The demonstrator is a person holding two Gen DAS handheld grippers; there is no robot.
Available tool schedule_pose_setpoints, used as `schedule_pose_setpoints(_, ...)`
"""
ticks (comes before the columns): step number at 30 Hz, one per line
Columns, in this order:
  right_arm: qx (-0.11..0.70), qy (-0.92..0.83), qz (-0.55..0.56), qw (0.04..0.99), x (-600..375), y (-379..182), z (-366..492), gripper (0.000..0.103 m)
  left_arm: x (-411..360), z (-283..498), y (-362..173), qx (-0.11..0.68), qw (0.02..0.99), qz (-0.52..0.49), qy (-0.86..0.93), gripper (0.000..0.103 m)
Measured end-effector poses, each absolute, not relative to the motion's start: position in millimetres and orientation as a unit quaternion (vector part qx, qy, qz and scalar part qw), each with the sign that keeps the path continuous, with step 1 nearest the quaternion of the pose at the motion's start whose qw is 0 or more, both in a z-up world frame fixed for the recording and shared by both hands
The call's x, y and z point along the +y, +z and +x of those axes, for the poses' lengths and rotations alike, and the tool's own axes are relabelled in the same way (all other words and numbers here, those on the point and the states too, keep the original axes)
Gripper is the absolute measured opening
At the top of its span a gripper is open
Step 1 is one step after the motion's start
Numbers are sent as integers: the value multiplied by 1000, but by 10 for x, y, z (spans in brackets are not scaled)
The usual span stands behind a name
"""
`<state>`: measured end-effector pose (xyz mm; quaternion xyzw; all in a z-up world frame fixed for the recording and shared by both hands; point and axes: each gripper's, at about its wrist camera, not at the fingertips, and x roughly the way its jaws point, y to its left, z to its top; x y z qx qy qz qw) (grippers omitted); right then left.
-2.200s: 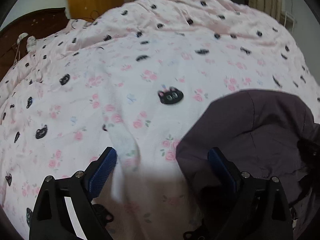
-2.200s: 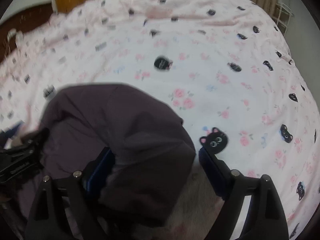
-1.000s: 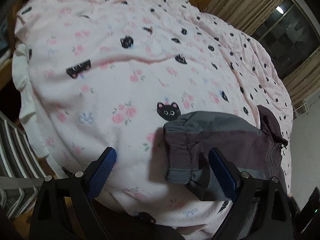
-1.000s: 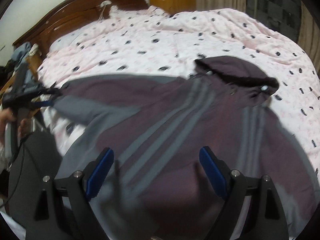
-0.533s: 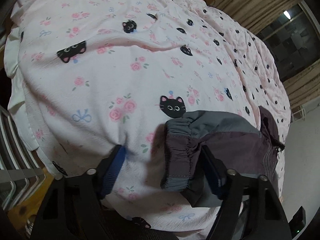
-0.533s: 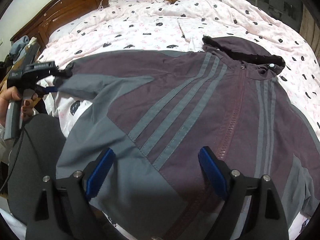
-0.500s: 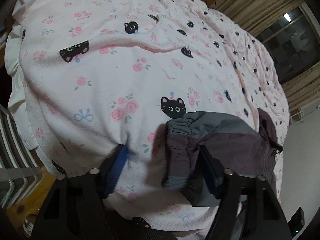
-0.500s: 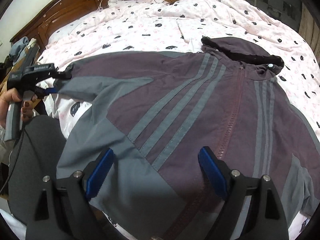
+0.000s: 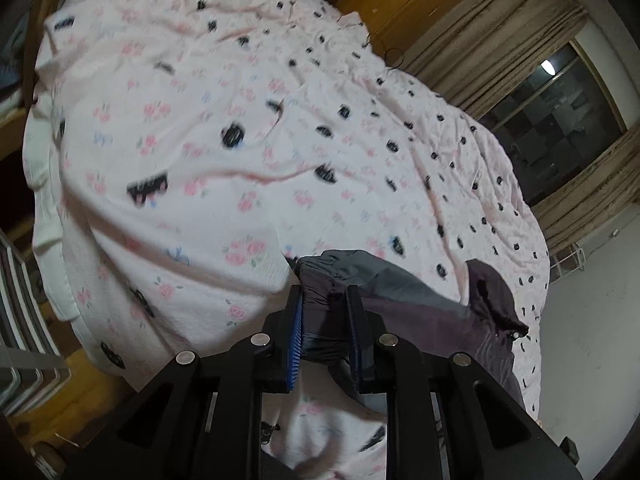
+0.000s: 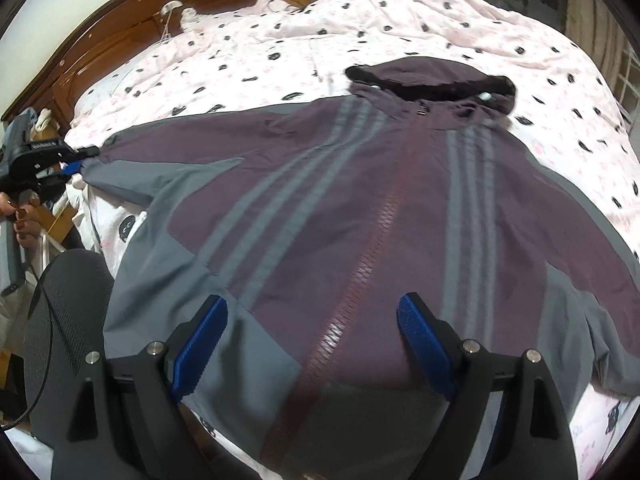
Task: Fold clothes
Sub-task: 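Grasp a jacket sleeve cuff with the left gripper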
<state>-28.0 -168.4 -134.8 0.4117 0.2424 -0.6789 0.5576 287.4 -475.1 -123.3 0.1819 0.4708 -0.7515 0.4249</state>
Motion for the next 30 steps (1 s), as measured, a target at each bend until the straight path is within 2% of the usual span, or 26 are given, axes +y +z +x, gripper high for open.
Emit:
schedule_pose_setpoints(6, 224, -688, 420, 547, -1504, -1326, -436, 89, -4633, 2629, -632, 392, 437, 169, -792, 11)
schedule_pose_setpoints(9, 215, -693, 424, 542, -1415, -1315, -512, 89, -4541, 2444, -369, 364, 427, 163, -811, 4)
schedule_pose_setpoints(14, 197, -704, 429, 531, -1256, -1280, -668, 89, -4299, 1989, -3, 306, 399, 166, -848, 4)
schedule_pose_setpoints(20, 178, -714, 437, 518, -1080, -1276, -846, 89, -4166, 1629, 37, 298, 367, 185, -862, 4)
schedule_pose_setpoints(30, 155, -721, 454, 500, -890, -1365, -1032, 89, -3498, 777, -37, 258, 285, 238, -892, 4)
